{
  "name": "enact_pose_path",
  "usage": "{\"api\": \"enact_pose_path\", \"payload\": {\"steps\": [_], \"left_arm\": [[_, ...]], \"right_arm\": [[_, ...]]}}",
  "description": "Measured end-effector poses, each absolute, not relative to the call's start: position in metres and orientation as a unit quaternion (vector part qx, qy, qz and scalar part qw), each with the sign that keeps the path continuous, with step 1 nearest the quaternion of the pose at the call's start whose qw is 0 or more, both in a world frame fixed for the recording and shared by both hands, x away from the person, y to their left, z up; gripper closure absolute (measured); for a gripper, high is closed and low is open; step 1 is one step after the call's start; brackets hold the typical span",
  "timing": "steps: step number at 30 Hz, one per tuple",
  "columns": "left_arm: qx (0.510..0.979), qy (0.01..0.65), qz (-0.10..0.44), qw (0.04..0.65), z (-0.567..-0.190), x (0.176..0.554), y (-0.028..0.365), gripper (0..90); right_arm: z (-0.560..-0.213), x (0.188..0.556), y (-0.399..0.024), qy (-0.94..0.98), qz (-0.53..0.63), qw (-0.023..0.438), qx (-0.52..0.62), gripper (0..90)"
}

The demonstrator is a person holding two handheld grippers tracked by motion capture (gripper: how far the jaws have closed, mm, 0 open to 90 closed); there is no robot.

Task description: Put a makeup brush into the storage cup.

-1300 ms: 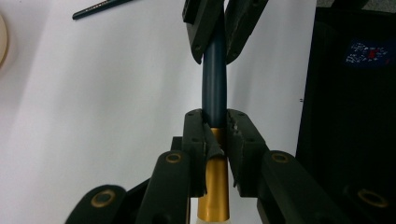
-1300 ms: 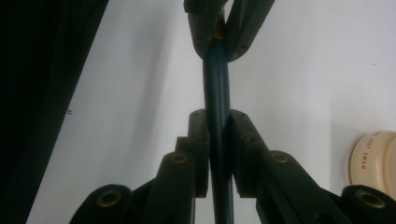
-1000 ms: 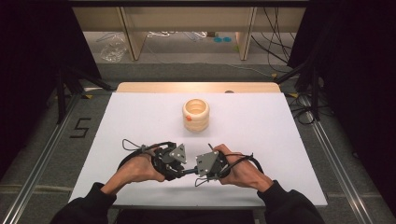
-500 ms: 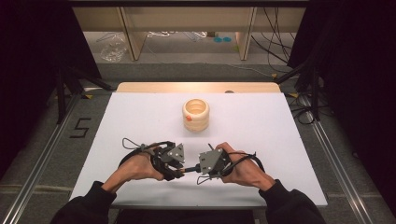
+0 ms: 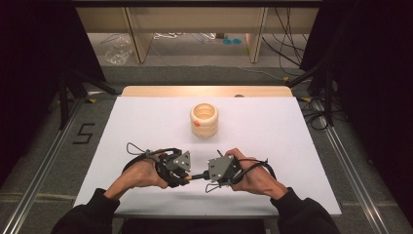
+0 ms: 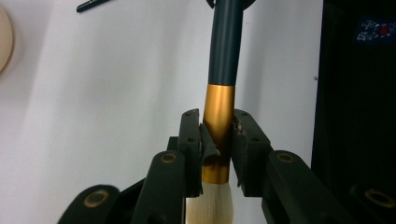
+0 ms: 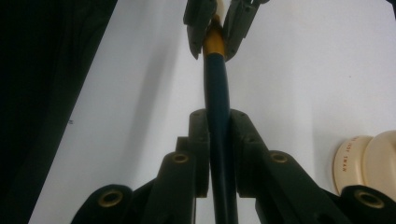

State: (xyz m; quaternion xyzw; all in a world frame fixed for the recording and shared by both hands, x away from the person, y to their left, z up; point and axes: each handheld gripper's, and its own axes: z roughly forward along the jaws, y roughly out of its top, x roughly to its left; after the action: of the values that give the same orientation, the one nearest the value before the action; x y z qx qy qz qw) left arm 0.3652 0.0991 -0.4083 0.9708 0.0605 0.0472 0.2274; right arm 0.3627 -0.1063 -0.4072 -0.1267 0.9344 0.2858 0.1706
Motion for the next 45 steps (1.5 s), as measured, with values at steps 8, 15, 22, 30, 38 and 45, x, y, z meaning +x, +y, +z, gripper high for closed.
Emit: {"api": "enact_pose_path", "payload": {"steps": [8,15,22,30,38,45], "left_arm": [[0.976,0.053,0.057,0.203,-0.4,0.36,0.095,76.2],[0.975,0.062,0.049,0.206,-0.401,0.361,0.092,76.3],[0.974,0.065,0.051,0.213,-0.398,0.358,0.087,76.3],[0.973,0.071,0.047,0.212,-0.399,0.358,0.086,76.3],[0.969,0.085,0.043,0.228,-0.4,0.357,0.084,76.3],[0.967,0.095,0.037,0.232,-0.401,0.356,0.083,76.2]], "right_arm": [[-0.411,0.359,-0.105,0.943,0.253,0.178,-0.118,80.9],[-0.413,0.359,-0.1,0.938,0.254,0.191,-0.139,80.1],[-0.415,0.354,-0.095,0.938,0.248,0.189,-0.151,79.3],[-0.416,0.353,-0.092,0.937,0.24,0.201,-0.158,79.2],[-0.417,0.351,-0.09,0.938,0.239,0.197,-0.158,78.9],[-0.419,0.35,-0.089,0.937,0.234,0.205,-0.159,79.1]]}}
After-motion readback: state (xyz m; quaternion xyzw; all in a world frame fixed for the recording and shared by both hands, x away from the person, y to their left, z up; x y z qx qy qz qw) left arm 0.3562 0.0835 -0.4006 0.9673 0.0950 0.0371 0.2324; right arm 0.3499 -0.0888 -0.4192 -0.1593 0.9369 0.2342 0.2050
